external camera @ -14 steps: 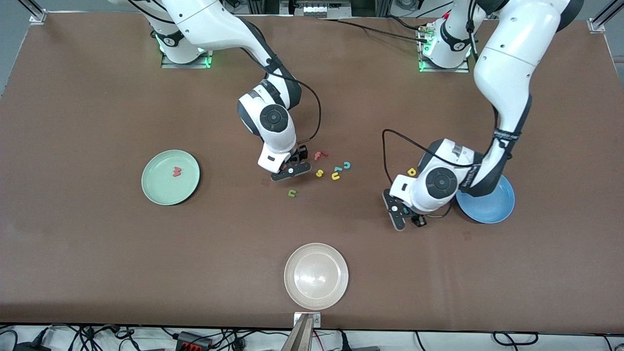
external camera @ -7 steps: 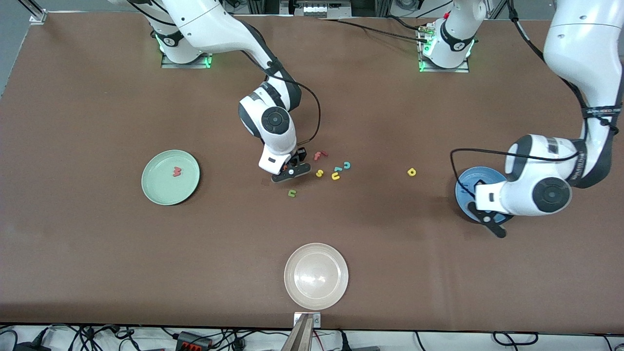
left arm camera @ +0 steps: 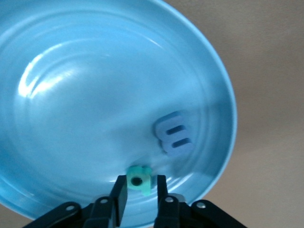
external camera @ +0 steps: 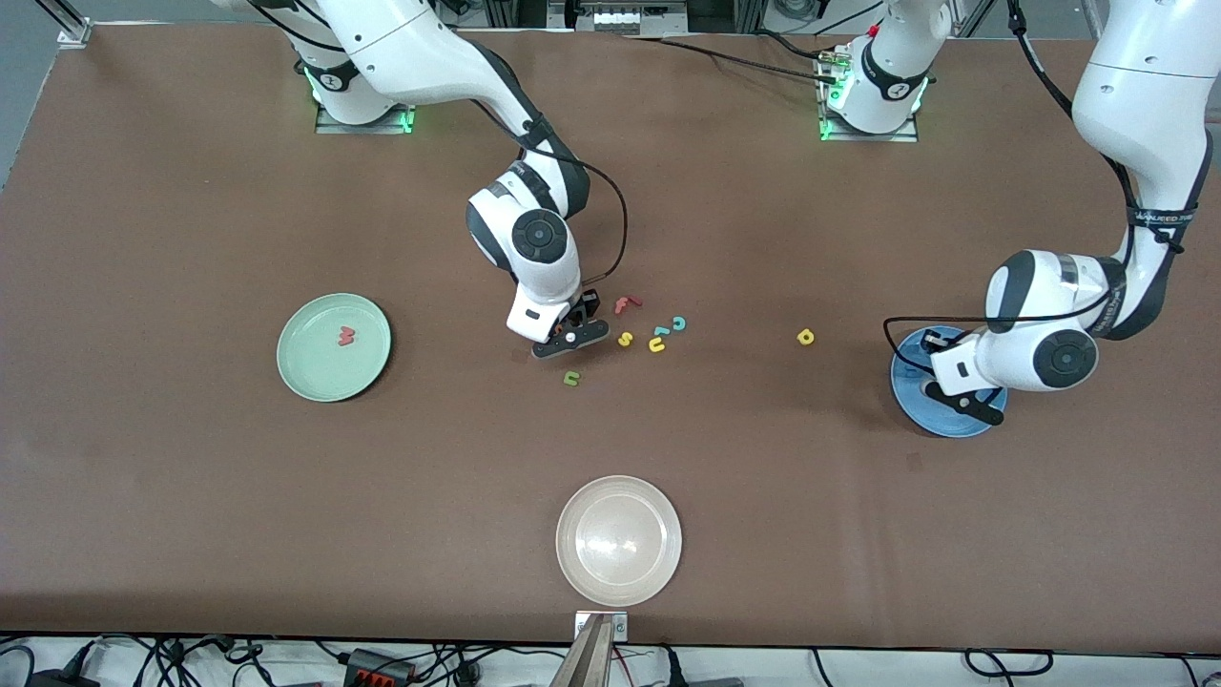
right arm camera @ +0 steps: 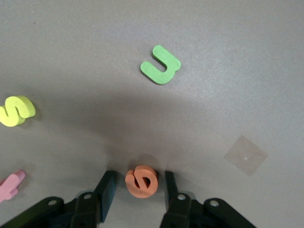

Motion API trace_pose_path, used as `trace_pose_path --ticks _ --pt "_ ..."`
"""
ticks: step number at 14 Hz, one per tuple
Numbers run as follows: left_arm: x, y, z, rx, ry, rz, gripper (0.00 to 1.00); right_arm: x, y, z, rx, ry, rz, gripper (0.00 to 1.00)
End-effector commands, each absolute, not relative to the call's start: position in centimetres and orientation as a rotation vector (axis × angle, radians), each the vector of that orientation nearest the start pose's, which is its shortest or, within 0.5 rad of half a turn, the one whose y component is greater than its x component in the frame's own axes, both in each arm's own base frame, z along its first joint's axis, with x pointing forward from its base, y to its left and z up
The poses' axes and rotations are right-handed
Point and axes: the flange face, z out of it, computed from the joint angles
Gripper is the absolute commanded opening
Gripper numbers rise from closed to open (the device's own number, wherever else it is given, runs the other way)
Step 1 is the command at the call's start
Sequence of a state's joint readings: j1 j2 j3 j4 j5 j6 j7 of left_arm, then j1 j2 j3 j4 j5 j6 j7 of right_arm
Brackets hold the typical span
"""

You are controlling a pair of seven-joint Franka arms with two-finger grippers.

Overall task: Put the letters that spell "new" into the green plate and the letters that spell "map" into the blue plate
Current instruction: 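Drop the teal letter on the blue plate with the left gripper, then drop the orange letter on the green plate while the left gripper grasps yellow letter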

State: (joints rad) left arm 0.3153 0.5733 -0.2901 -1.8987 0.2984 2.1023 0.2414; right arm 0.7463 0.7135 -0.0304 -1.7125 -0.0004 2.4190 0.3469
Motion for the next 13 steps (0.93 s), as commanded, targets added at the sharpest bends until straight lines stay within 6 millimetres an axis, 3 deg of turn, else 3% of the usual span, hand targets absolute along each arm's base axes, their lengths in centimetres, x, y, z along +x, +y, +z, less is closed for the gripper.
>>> trace_pose_path --ticks 1,4,5,7,9,10,11,13 --pt "59.0 2.0 22.3 -2.973 0.581 0.503 1.00 51.4 43.6 16.4 -3.117 -0.632 -0.033 0.23" --pt "60.0 -2.8 26.6 -2.978 0.638 0.496 1.00 52.6 43.2 17.5 -3.106 -0.645 -0.064 0.12" --pt "59.8 -4.7 27.3 -2.997 0.603 0.478 1.00 53.3 42.4 17.6 -3.111 -0.621 -0.065 0.10" --pt "58.2 -9.1 26.9 -3.023 0.549 0.497 1.00 55.2 39.8 20.1 -3.124 -0.541 -0.071 0.09" --pt "57.0 -12.8 25.7 -3.027 0.662 0.453 1.00 56.9 35.7 22.7 -3.176 -0.422 0.031 0.09" --pt "56.3 -15.1 25.2 -3.019 0.738 0.417 1.00 58.3 32.1 23.9 -3.211 -0.350 0.097 0.09" --pt "55.7 -17.0 24.1 -3.020 0.792 0.391 1.00 59.1 29.0 24.5 -3.227 -0.285 0.145 0.09" --pt "54.7 -19.0 22.0 -2.998 0.900 0.298 1.00 58.9 23.2 24.4 -3.241 -0.154 0.241 0.09"
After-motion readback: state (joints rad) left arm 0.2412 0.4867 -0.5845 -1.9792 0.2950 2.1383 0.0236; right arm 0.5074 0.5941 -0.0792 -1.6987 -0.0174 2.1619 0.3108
